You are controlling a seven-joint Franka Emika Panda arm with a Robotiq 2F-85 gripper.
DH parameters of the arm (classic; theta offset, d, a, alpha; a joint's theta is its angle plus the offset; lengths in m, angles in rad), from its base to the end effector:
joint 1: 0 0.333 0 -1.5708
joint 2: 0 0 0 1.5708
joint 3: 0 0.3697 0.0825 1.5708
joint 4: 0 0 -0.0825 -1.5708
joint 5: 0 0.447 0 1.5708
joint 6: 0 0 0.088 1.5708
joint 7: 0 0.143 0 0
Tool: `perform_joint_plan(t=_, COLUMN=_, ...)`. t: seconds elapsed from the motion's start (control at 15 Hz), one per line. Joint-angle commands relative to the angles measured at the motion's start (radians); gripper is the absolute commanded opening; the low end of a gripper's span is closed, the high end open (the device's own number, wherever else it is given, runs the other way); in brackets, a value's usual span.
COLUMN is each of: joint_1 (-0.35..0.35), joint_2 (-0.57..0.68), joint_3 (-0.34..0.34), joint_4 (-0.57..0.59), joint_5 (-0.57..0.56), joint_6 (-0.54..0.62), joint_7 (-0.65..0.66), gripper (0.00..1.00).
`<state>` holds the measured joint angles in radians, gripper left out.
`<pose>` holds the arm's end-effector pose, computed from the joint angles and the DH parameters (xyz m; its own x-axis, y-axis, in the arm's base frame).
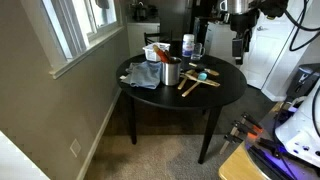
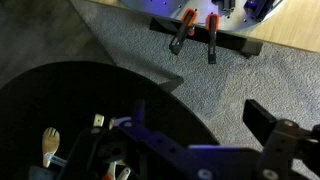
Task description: Remove a wooden ladle from the silver tin and put it on the table
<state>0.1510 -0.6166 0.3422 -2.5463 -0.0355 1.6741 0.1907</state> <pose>0.3141 0.1616 0.4313 0.9562 0.1846 -0.2273 0.2448 -0.9300 0.2742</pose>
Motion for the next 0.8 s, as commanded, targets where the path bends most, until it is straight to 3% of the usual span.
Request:
perform_joint_plan(t=0.0, joint_1=0.027, joint_2=0.006, joint_3=-0.023, joint_4=0.002, joint_5=-0.012, joint_6=-0.003, joint_7=0.013, gripper=1.00)
perform_joint_plan(t=0.53, joint_1=0.013, joint_2=0.014, joint_3=-0.050, joint_4=-0.004, joint_5=-0.037, joint_6=0.008, joint_7=0.019, gripper=1.00)
perform_joint_plan(t=0.73, joint_1=-0.013, joint_2=0.025, joint_3=-0.091, joint_4=-0.004, joint_5=-0.072, joint_6=0.029, joint_7=0.003, gripper=1.00)
